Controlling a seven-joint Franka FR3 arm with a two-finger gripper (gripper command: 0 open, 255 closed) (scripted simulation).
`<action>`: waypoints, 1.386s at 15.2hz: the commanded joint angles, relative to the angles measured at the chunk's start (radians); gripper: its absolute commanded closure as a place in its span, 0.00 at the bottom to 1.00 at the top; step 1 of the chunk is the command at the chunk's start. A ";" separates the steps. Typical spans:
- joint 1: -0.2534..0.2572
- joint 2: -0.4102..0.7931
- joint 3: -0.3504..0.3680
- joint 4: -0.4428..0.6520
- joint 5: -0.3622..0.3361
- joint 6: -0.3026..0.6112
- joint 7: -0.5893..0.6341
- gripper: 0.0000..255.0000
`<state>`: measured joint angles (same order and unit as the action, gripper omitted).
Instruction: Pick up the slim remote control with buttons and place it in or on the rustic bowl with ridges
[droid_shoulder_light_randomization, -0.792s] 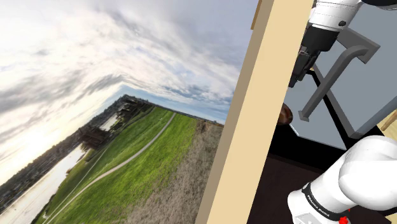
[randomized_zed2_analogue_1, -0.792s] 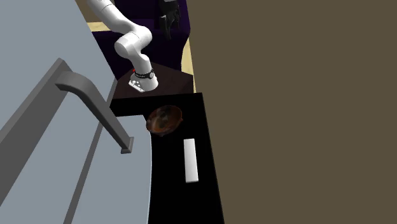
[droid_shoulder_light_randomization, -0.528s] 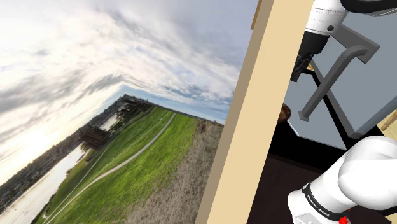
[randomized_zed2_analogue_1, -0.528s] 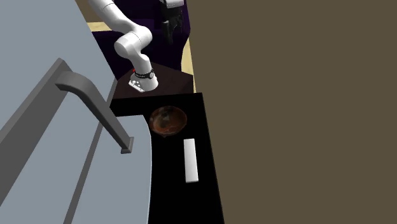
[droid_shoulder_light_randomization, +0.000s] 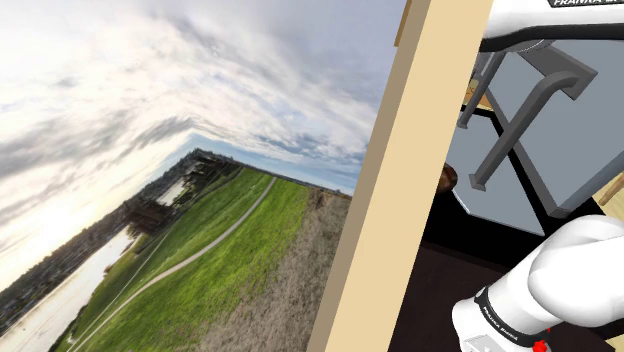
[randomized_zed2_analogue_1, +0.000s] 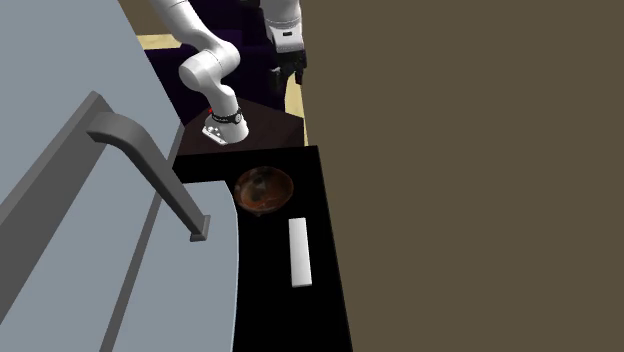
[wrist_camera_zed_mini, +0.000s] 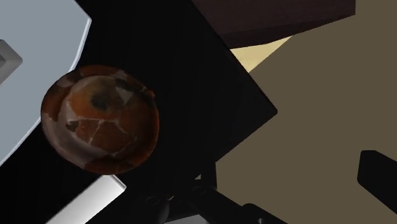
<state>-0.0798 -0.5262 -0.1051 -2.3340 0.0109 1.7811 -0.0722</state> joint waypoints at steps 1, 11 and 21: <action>-0.013 0.062 -0.009 0.011 -0.003 0.055 0.017 0.00; -0.072 0.389 -0.072 0.135 0.001 0.265 0.082 0.00; -0.138 0.723 -0.134 0.348 0.059 0.385 0.125 0.00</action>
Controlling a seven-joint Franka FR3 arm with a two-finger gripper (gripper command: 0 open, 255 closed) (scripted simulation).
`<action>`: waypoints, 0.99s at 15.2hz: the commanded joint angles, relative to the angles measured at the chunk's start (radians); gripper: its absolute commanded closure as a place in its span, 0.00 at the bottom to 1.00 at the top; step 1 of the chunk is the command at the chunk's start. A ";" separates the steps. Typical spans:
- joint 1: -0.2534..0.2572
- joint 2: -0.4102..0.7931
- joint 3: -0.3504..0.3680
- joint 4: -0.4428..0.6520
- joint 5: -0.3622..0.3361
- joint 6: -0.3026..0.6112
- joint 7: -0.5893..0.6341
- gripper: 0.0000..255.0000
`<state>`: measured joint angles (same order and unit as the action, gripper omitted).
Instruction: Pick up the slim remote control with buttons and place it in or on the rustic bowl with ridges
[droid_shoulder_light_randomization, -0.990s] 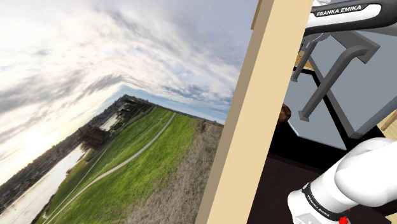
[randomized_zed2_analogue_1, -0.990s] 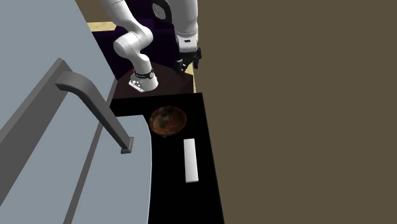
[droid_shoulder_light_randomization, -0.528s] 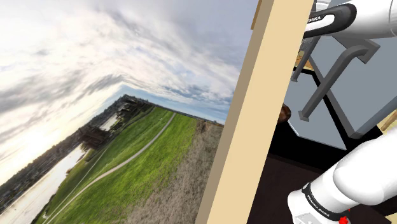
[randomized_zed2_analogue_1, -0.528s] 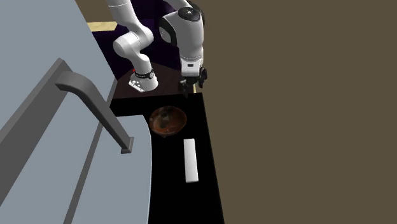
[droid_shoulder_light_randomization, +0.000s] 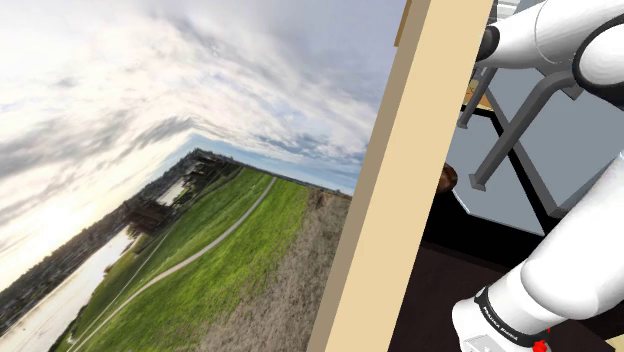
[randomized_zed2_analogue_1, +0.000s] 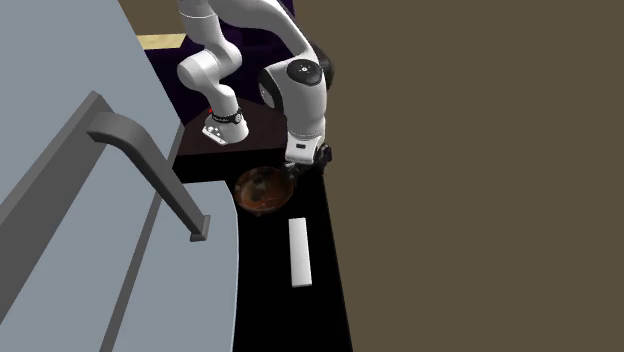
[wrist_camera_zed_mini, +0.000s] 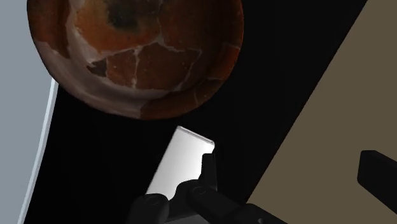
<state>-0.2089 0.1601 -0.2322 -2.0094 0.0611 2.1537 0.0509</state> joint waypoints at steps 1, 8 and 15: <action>-0.017 0.070 -0.012 0.049 0.017 0.020 0.005 0.00; -0.087 0.303 -0.038 0.254 0.078 0.045 0.033 0.00; -0.160 0.503 -0.050 0.453 0.127 0.042 0.065 0.00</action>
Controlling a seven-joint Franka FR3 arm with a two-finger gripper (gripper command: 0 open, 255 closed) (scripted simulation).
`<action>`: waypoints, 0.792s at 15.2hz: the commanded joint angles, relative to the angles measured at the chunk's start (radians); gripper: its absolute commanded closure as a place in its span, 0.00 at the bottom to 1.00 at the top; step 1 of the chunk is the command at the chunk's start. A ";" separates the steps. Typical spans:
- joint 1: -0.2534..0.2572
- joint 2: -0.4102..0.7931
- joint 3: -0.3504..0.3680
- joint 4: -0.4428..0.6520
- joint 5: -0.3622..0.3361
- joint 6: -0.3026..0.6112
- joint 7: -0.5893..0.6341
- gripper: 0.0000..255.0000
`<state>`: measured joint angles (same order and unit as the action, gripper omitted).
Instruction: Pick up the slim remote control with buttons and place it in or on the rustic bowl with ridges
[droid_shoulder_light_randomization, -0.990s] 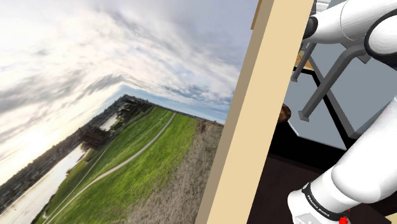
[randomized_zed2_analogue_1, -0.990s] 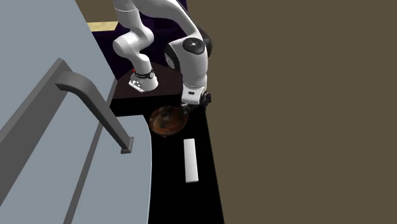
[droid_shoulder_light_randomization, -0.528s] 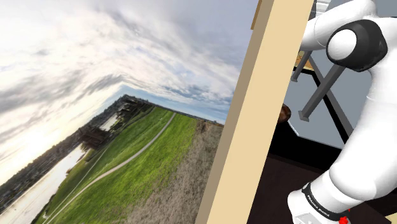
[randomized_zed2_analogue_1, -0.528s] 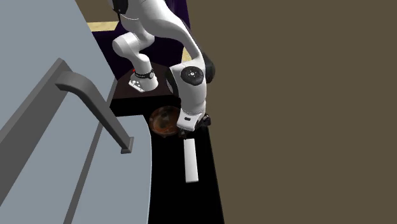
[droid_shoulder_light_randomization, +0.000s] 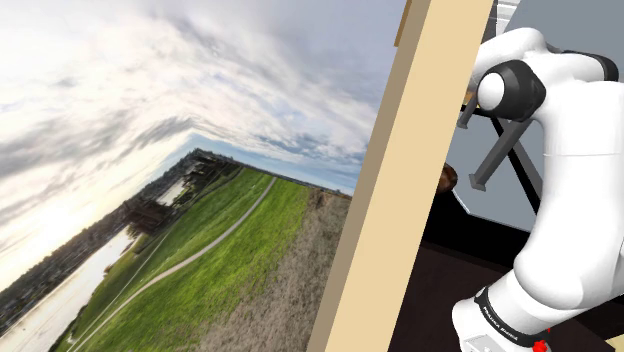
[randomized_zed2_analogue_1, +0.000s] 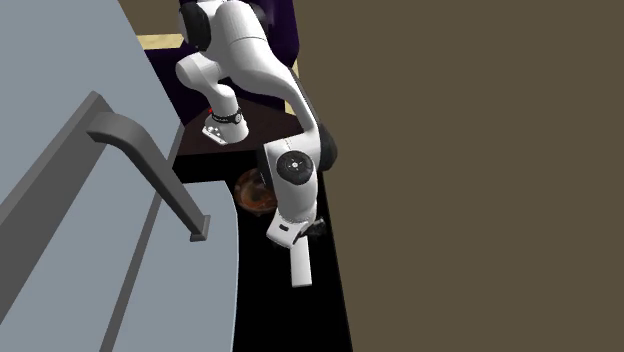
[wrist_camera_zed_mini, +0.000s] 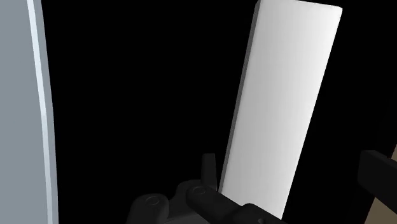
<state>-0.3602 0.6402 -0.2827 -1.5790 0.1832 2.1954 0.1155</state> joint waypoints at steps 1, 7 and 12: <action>-0.010 0.030 0.002 0.021 0.007 0.010 -0.001 0.00; -0.017 0.075 0.011 0.015 0.020 0.059 -0.007 0.00; -0.017 0.075 0.011 0.016 0.019 0.059 -0.007 0.00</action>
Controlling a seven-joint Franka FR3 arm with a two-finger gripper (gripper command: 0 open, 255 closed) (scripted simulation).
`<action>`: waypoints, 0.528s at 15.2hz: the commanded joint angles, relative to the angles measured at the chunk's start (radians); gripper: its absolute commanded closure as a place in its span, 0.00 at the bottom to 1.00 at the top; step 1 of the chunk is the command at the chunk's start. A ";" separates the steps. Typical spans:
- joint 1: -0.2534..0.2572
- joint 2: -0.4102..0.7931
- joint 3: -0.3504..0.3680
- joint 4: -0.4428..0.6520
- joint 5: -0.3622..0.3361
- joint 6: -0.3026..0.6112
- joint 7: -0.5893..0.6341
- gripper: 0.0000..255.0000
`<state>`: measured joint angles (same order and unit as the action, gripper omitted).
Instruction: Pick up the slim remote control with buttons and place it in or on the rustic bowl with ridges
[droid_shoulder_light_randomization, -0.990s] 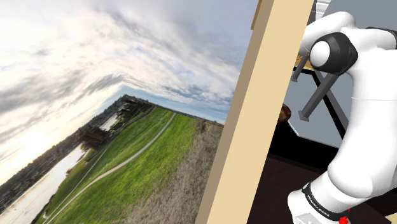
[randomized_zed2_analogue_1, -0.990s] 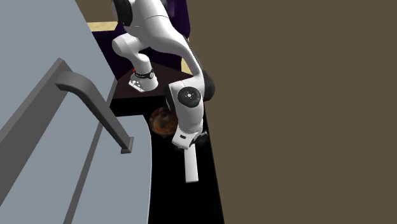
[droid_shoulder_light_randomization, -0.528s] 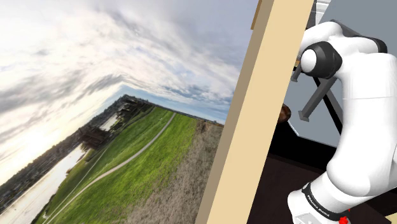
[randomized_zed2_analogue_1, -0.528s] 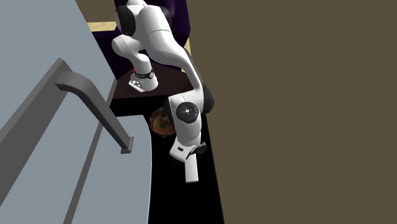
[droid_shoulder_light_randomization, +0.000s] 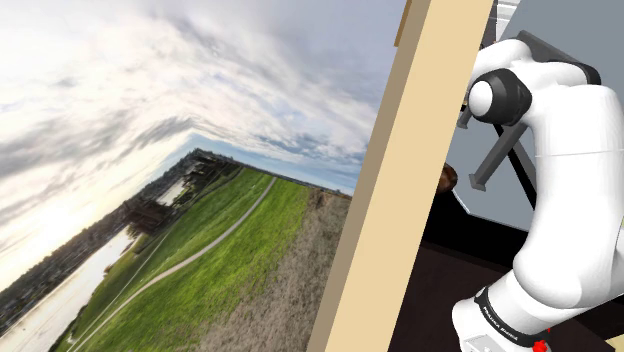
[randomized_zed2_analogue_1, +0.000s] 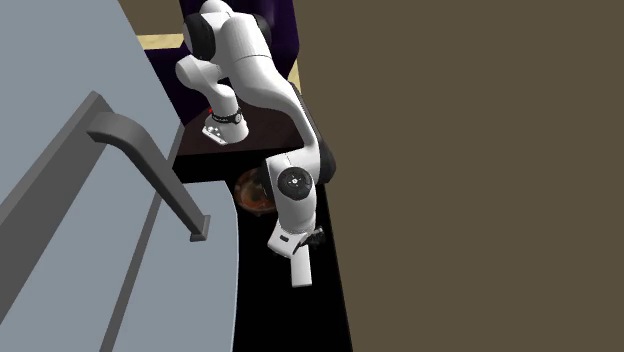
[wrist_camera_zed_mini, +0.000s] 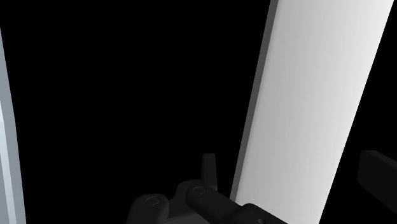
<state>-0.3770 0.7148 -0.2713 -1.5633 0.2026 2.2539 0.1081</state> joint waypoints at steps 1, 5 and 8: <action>0.000 0.000 0.000 0.000 0.000 0.000 0.000 0.00; 0.000 0.000 0.000 0.000 0.000 0.000 0.000 1.00; 0.000 0.000 0.000 0.001 0.000 0.000 0.000 1.00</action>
<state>-0.3771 0.7150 -0.2713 -1.5627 0.2028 2.2539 0.1082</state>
